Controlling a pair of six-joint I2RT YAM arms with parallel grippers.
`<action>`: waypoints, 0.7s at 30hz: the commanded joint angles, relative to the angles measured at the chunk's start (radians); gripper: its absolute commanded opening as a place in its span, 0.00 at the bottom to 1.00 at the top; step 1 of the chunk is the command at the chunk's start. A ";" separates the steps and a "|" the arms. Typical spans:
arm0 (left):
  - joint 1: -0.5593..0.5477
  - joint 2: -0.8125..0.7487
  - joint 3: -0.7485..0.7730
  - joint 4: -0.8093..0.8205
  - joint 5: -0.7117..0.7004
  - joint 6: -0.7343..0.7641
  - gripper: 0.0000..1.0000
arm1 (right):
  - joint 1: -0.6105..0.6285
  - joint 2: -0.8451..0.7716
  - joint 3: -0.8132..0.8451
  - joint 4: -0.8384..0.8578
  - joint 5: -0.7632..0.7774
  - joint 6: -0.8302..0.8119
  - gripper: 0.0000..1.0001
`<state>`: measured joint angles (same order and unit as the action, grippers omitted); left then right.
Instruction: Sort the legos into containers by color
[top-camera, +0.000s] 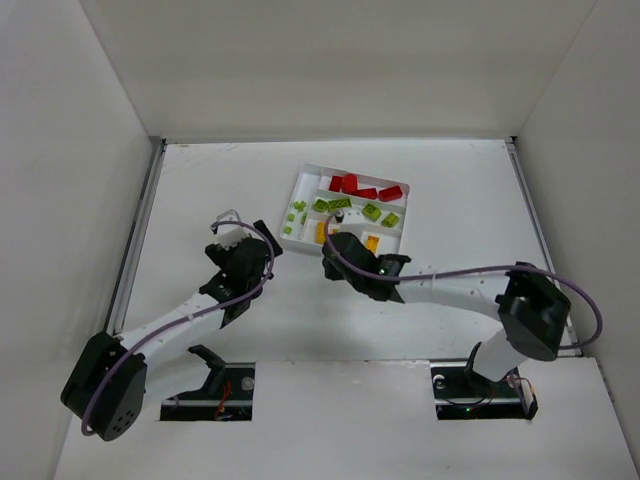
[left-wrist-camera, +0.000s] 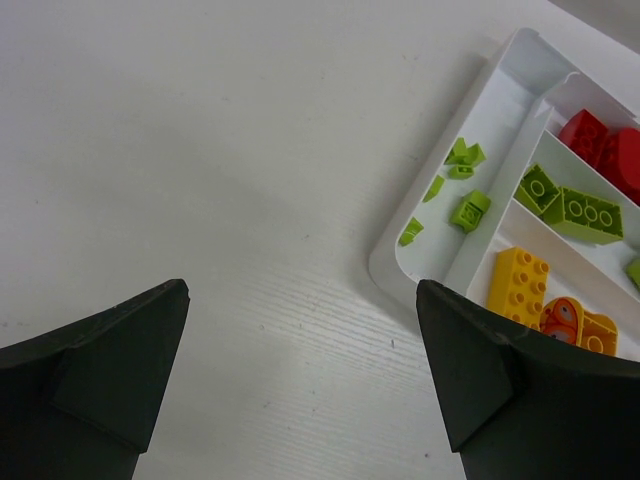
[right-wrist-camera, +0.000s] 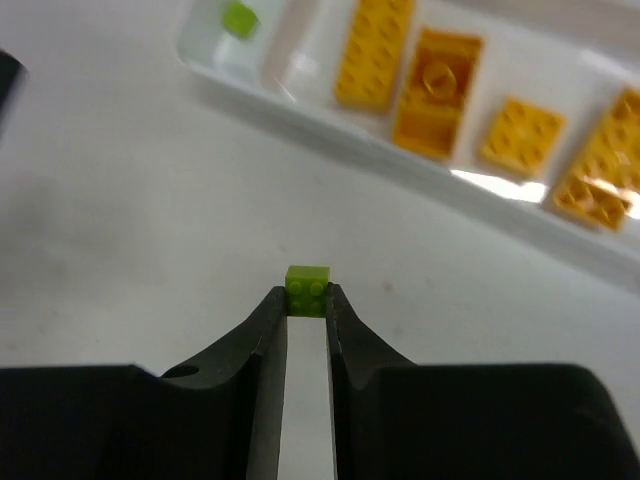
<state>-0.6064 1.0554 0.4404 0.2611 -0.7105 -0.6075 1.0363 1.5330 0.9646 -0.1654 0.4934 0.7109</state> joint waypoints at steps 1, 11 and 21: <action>0.030 -0.029 0.015 -0.057 -0.047 -0.046 1.00 | -0.055 0.119 0.167 0.211 -0.022 -0.158 0.18; 0.095 -0.061 -0.005 -0.125 -0.030 -0.155 1.00 | -0.164 0.496 0.585 0.227 -0.038 -0.229 0.19; 0.096 -0.011 0.014 -0.126 -0.023 -0.143 1.00 | -0.195 0.593 0.697 0.219 -0.082 -0.232 0.22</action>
<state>-0.5148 1.0397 0.4400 0.1398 -0.7174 -0.7345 0.8383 2.1227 1.5940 0.0174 0.4267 0.4931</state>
